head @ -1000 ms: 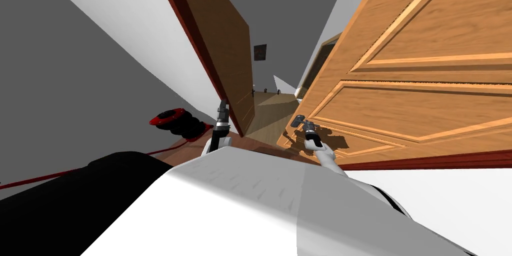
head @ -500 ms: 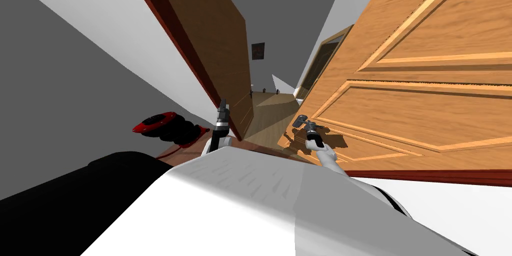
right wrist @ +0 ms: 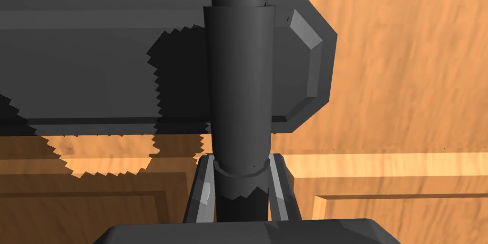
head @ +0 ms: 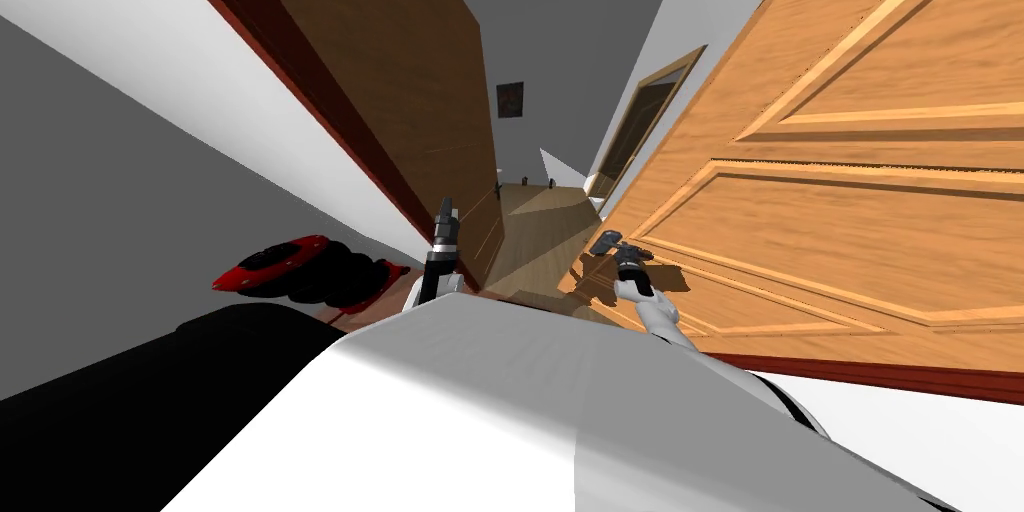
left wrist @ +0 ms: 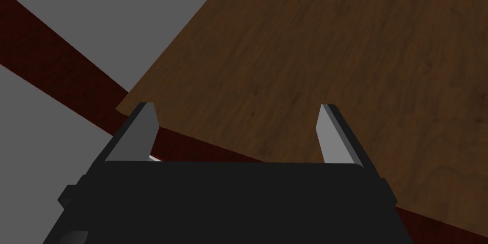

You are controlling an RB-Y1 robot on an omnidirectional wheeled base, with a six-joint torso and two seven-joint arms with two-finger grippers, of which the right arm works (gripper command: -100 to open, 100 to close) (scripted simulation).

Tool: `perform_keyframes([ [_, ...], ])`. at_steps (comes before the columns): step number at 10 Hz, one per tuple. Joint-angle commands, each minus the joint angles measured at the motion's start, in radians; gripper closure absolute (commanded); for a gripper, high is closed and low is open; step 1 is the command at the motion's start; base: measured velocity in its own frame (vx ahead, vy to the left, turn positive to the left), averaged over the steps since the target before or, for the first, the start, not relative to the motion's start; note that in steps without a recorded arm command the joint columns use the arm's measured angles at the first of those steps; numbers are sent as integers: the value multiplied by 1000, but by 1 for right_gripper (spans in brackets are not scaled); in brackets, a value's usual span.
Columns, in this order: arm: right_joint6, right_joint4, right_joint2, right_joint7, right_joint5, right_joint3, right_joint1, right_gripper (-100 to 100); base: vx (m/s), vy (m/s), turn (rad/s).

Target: Push the door open

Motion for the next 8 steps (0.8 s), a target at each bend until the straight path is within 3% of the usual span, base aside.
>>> perform_keyframes([
  [1, 2, -3, -7, 15, -7, -29, 6, 100, 192, 36, -92],
  [4, 3, 8, -9, 36, -17, -65, 5, 100, 184, 36, -80],
  [6, 3, 8, -9, 36, -17, -65, 5, 100, 88, 40, -40],
  [8, 4, 17, -10, 53, -25, -95, 5, 100, 157, 55, -98],
])
